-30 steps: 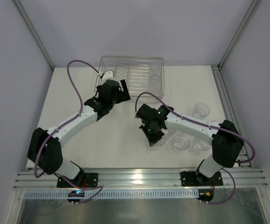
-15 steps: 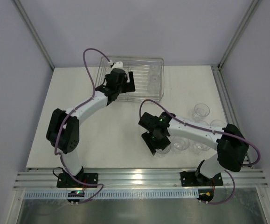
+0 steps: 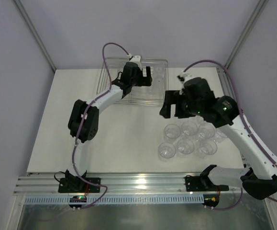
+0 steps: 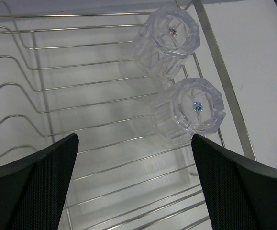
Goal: Unload the cups from the dish rack
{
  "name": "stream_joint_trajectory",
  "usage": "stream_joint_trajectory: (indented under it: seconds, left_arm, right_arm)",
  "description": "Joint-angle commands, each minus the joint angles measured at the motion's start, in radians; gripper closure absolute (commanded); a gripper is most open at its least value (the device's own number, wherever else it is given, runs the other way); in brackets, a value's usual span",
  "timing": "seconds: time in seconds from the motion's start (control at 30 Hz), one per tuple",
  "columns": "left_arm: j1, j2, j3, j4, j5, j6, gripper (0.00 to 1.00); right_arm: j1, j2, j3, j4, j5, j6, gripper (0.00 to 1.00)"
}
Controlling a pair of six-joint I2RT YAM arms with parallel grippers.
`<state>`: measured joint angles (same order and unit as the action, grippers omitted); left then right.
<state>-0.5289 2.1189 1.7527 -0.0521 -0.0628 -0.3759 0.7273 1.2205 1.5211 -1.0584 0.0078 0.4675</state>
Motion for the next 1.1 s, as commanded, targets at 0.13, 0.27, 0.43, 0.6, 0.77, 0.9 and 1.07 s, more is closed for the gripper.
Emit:
stream_joint_trajectory:
  seconds: [0.13, 0.27, 0.43, 0.6, 0.77, 0.9, 1.07]
  left_arm:
    - [-0.002, 0.151, 0.08, 0.211, 0.184, 0.015, 0.0]
    - [-0.003, 0.214, 0.108, 0.302, 0.225, 0.028, 0.0]
    - [-0.008, 0.308, 0.186, 0.369, 0.31, 0.061, 0.0]
    - [-0.02, 0.38, 0.241, 0.48, 0.343, 0.069, 0.0]
    - [-0.033, 0.458, 0.33, 0.448, 0.324, 0.063, 0.0]
    - [-0.037, 0.47, 0.338, 0.429, 0.327, 0.061, 0.09]
    - [-0.037, 0.438, 0.32, 0.386, 0.353, 0.066, 0.53]
  right_arm:
    - [-0.293, -0.046, -0.013, -0.048, 0.047, 0.013, 0.07]
    - [-0.341, -0.033, -0.038, -0.026, 0.008, 0.003, 0.06]
    - [-0.4, -0.019, -0.052, -0.022, -0.077, -0.018, 0.06]
    - [-0.445, -0.015, -0.071, -0.02, -0.107, -0.053, 0.06]
    - [-0.494, -0.009, -0.093, -0.018, -0.144, -0.078, 0.07]
    - [-0.503, -0.007, -0.101, -0.014, -0.154, -0.089, 0.06]
    - [-0.503, -0.004, -0.117, 0.0, -0.167, -0.09, 0.07]
